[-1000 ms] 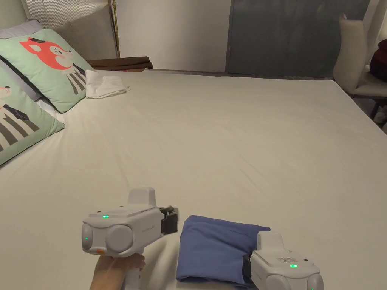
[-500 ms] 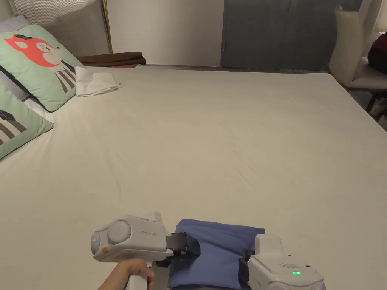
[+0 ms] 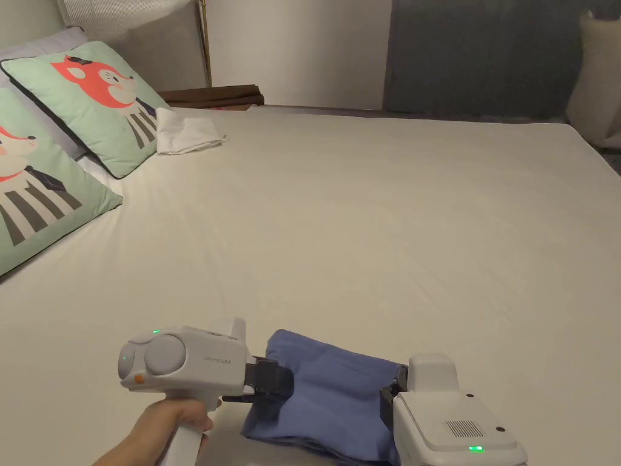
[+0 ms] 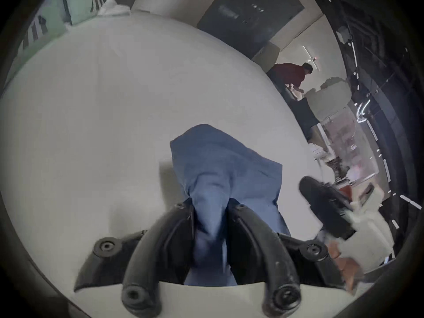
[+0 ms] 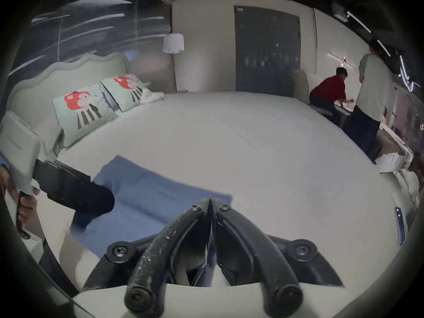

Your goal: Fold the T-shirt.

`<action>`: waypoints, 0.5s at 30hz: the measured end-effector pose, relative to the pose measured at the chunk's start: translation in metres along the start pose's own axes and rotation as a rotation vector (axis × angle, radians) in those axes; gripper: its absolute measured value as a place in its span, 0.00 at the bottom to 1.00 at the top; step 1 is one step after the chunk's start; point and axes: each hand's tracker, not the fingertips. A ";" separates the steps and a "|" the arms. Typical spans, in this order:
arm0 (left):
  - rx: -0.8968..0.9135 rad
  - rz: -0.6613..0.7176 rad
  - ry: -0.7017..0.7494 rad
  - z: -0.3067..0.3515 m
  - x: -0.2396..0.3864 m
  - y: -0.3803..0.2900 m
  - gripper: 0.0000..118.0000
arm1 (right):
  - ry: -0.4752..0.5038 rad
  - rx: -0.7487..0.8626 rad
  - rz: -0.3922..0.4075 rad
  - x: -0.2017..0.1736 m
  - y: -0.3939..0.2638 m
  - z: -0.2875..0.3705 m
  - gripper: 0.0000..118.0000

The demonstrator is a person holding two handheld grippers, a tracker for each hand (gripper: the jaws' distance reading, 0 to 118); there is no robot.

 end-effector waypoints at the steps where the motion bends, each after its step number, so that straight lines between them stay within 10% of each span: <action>1: 0.011 0.003 0.027 0.011 -0.013 0.004 0.18 | 0.011 0.024 0.004 -0.009 0.007 0.002 0.00; 15: 0.051 0.052 0.447 0.145 -0.231 0.036 0.18 | 0.136 0.250 0.056 -0.156 0.083 -0.019 0.00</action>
